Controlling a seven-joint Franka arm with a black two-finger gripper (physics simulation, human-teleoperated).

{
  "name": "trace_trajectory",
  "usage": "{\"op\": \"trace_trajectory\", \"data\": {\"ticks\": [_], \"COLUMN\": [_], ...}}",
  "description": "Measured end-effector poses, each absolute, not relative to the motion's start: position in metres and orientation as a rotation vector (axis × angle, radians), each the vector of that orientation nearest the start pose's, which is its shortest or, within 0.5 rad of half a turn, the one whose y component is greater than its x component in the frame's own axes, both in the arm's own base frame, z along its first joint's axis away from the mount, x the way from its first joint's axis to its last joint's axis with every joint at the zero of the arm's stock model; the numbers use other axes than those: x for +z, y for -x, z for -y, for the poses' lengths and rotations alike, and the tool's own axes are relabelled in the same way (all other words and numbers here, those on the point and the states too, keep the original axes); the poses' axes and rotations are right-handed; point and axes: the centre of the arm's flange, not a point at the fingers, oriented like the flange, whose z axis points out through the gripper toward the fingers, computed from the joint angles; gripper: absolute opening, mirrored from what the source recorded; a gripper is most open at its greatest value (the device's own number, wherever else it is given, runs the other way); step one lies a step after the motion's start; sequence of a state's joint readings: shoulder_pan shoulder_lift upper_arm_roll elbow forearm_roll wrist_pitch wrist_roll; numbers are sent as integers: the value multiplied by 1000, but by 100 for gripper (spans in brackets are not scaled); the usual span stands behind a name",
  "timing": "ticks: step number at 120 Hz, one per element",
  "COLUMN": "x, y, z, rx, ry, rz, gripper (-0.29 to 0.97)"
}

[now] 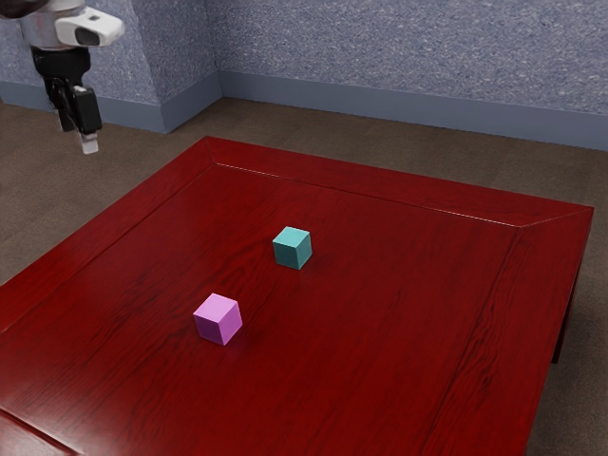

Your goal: Pick up the blue block with one arm, and put the blue block on the pink block with one arm

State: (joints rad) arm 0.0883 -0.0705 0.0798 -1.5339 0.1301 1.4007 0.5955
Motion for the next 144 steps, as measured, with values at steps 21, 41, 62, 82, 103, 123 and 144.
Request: {"op": "trace_trajectory", "data": {"ticks": [21, 41, 62, 82, 103, 123, 144], "x": [664, 750, 538, 471, 443, 434, 425], "y": [-502, -536, -688, -729, -748, -752, -753], "z": [-111, -79, -42, 0, 34, -10, -5], "rx": [172, -62, 155, 70, -7, -73, -100], "ry": [2972, 2807, 2765, 2684, 2661, 2937, 3088], "rz": [-758, -910, -1219, -1408, -1465, -967, -558], "gripper": [68, 68, 68, 68, 68, 68, 68]}}
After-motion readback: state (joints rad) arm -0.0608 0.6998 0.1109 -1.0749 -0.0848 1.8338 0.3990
